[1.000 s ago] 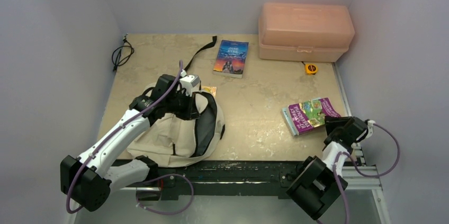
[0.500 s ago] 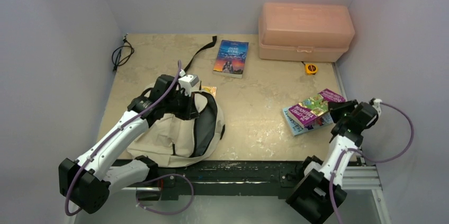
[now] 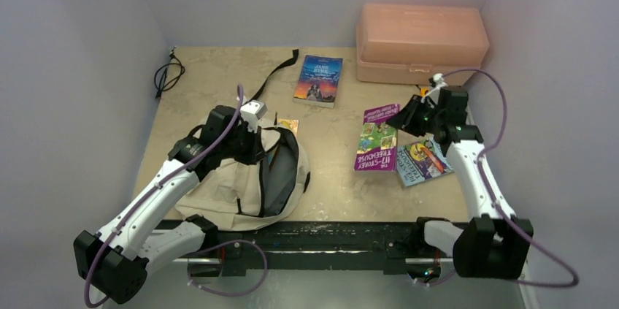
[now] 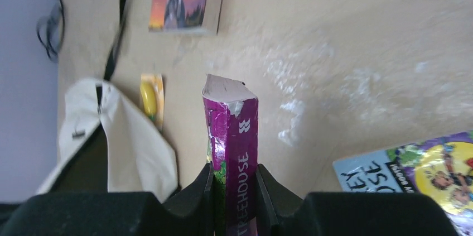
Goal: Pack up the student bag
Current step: Pick up the book from the center of the board.
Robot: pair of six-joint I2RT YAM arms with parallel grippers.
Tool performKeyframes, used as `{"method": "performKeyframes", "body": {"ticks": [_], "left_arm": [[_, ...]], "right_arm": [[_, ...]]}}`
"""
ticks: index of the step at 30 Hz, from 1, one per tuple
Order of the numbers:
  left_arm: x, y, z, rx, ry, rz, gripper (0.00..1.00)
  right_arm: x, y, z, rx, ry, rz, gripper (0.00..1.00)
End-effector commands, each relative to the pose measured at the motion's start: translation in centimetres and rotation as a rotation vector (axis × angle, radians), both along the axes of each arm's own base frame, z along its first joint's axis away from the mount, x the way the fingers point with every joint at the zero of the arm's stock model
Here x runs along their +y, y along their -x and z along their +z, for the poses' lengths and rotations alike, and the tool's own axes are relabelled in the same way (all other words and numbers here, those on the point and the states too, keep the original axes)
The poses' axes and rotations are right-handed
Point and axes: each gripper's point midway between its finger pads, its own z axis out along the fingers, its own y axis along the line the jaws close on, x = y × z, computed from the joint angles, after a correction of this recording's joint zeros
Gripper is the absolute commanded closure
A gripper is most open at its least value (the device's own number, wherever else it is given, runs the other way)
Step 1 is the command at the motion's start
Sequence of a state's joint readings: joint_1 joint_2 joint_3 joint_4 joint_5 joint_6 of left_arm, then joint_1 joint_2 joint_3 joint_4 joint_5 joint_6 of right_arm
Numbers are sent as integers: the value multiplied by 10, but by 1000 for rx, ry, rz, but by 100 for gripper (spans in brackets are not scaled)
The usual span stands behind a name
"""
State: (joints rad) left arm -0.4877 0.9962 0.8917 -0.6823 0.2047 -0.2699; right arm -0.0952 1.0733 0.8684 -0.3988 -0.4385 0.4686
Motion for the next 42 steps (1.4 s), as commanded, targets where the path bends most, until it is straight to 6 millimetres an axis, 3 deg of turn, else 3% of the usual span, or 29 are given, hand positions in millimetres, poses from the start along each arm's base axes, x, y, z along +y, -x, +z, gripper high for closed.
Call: {"method": "performKeyframes", "body": {"ticks": [1, 5, 11, 14, 20, 22, 27, 30, 31, 33, 35, 37, 40, 42], "left_arm": [[7, -9, 12, -73, -25, 25, 100], [7, -8, 10, -64, -29, 23, 100], [5, -7, 9, -58, -24, 17, 100], [4, -7, 9, -56, -20, 13, 100], [3, -7, 8, -53, -16, 9, 100], [1, -7, 7, -46, -10, 2, 100], [-4, -6, 5, -24, 0, -17, 100], [-7, -5, 5, -12, 9, -25, 100], [-7, -5, 6, -8, 13, -23, 98], [-12, -4, 11, -4, 41, -17, 85], [-23, -2, 24, -25, 54, -15, 58], [-47, 9, 40, -78, 28, -69, 44], [-90, 19, 54, -69, 107, -135, 39], [-123, 19, 50, -34, 181, -183, 40]], "right_arm": [[62, 19, -11, 112, 28, 347, 100], [99, 11, -18, 137, -78, 520, 100], [146, -14, -59, 246, -147, 683, 100], [165, -28, -75, 216, -223, 734, 100], [169, -41, -130, 253, -231, 747, 100], [169, -41, -138, 255, -230, 730, 93], [164, -32, -152, 275, -228, 677, 66], [163, -23, -149, 257, -225, 683, 60], [162, -21, -150, 255, -226, 683, 60], [163, -16, -153, 278, -250, 691, 61], [164, -13, -157, 299, -264, 694, 62], [163, -11, -157, 298, -263, 694, 61], [161, -13, -152, 275, -241, 685, 59], [160, -14, -151, 273, -230, 668, 58]]}}
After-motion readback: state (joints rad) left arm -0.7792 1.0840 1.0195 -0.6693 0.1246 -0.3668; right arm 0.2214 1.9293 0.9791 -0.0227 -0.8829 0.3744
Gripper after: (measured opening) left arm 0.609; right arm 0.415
